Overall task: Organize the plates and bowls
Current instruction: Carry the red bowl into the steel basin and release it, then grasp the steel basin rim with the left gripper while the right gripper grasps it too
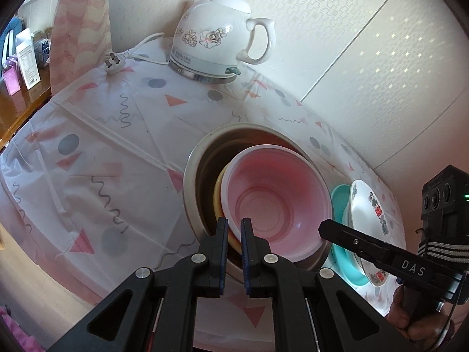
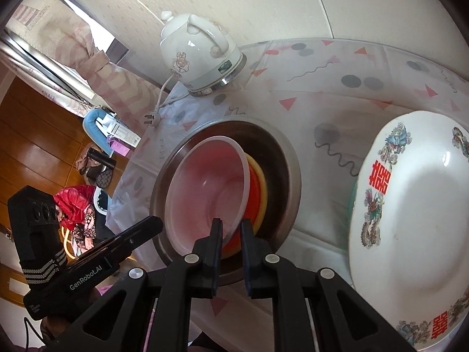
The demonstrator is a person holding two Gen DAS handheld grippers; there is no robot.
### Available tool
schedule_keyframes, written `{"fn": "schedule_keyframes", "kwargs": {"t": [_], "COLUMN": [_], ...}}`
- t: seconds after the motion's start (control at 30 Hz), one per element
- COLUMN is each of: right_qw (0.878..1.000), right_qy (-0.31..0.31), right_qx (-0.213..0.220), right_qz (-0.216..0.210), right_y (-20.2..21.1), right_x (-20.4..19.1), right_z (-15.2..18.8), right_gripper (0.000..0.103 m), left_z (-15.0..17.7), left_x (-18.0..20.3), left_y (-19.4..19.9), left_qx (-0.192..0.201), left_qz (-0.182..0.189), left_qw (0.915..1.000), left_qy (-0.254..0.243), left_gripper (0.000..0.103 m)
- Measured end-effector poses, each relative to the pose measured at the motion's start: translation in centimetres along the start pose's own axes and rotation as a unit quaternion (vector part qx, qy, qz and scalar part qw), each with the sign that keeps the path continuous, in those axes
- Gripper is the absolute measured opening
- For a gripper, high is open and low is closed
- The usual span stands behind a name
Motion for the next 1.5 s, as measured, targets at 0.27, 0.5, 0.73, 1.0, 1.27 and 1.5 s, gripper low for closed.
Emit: {"fn": "schedule_keyframes", "kwargs": {"t": [0.27, 0.5, 0.73, 1.0, 1.27, 1.5], "right_qw": [0.999, 0.998, 0.999, 0.999, 0.996, 0.996], "right_qy": [0.034, 0.055, 0.033, 0.026, 0.068, 0.067], "right_qx": [0.001, 0.01, 0.01, 0.027, 0.032, 0.034], "right_qz": [0.018, 0.032, 0.019, 0.017, 0.046, 0.041], "right_y": [-0.8, -1.0, -0.4, 1.0, -0.2, 0.0], "right_x": [-0.1, -0.1, 0.3, 0.5, -0.1, 0.2], "right_z": [0.5, 0.4, 0.3, 0.1, 0.1, 0.0], "right_gripper": [0.015, 0.015, 0.02, 0.021, 0.021, 0.021], "left_z": [0.2, -0.3, -0.4, -0.3, -0.3, -0.4], "left_x": [-0.1, 0.1, 0.3, 0.5, 1.5, 1.4], "left_y": [-0.4, -0.6, -0.8, -0.4, -1.0, -0.6], "left_qx": [-0.001, 0.013, 0.016, 0.022, 0.023, 0.029], "left_qz": [-0.011, -0.031, -0.044, -0.043, -0.043, -0.05], "left_qw": [0.9999, 0.999, 0.998, 0.9981, 0.9974, 0.9964], "left_qy": [-0.005, -0.03, -0.043, -0.039, -0.054, -0.062], "left_gripper": [0.008, 0.009, 0.009, 0.009, 0.01, 0.013]}}
Point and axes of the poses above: each gripper's, at about its wrist camera, not at the fingertips, and y roughly against the way its jaws point, x to its right, z to its underside, the point moved 7 cm from there along -y, roughly the way its jaws point, and after that the axes turned 10 degrees about x, right-handed, at the moved point
